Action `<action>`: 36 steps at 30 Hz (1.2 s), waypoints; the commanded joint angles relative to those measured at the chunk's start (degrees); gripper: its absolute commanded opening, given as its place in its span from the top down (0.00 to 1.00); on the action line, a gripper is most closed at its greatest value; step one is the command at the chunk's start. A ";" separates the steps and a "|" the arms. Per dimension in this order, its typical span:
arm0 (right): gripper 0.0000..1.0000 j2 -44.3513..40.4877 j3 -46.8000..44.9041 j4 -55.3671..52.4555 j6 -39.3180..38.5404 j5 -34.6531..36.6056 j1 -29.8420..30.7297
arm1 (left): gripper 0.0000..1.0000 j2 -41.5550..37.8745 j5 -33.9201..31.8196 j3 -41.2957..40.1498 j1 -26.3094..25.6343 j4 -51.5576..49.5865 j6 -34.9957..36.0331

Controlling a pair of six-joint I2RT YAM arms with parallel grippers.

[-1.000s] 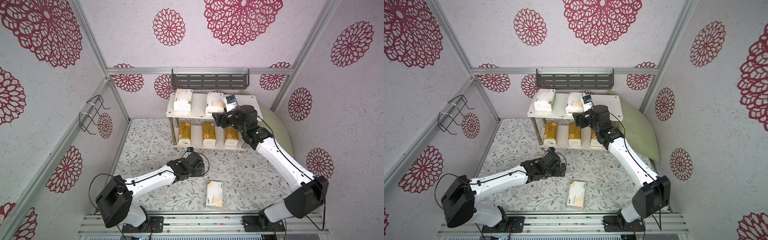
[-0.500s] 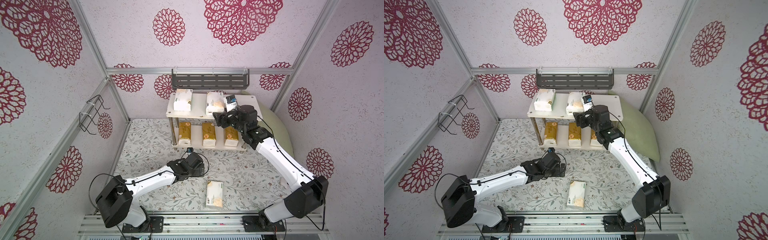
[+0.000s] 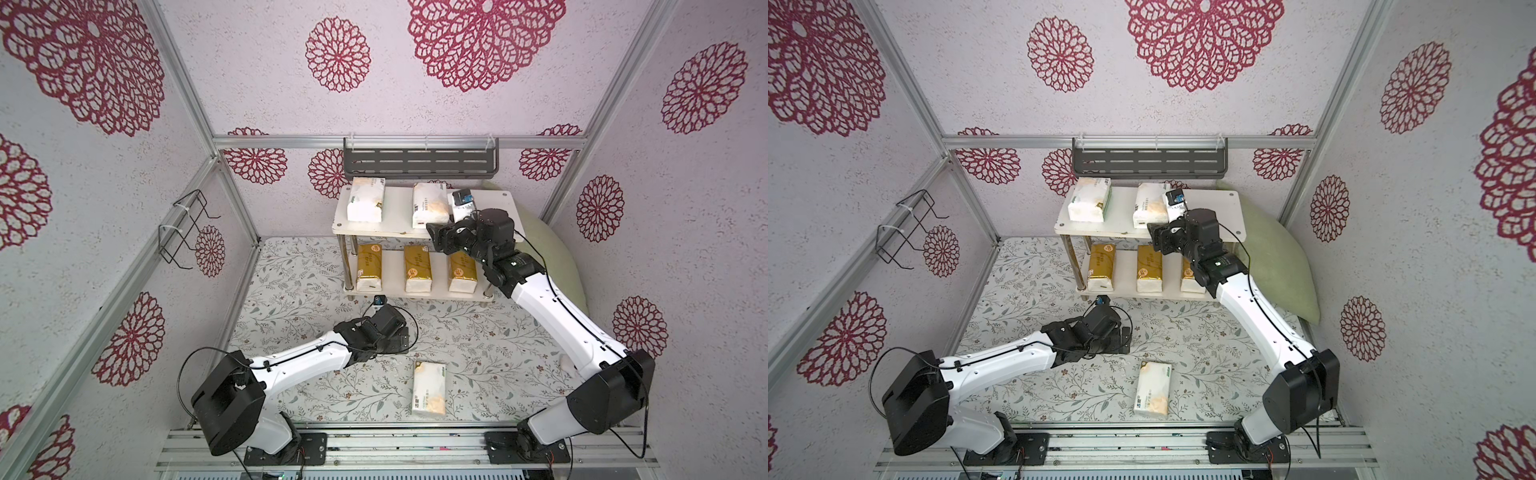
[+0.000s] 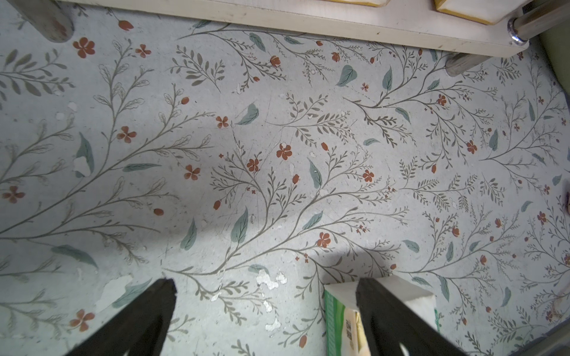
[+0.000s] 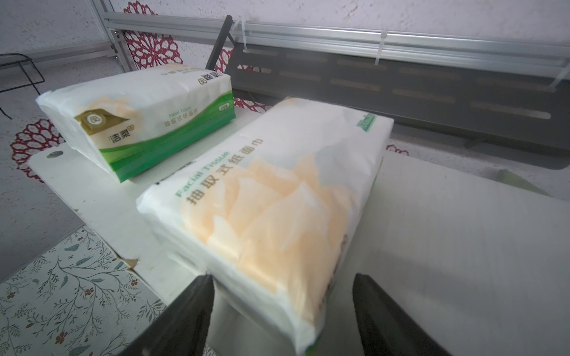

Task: Place the tissue boxes on the shelf by color
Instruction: Adjust the box of tissues on the shelf.

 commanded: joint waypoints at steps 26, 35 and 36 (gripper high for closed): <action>0.24 1.55 2.56 1.05 0.06 0.26 -0.85 | 0.01 0.51 -0.47 0.85 -0.49 0.38 0.34; 0.24 0.72 1.64 0.99 -0.03 0.41 -0.85 | 0.01 -0.05 -0.76 0.13 -0.45 0.46 -0.11; 0.24 0.53 1.48 1.08 -0.03 0.36 -0.82 | 0.01 -0.13 -0.77 0.10 -0.44 0.46 -0.10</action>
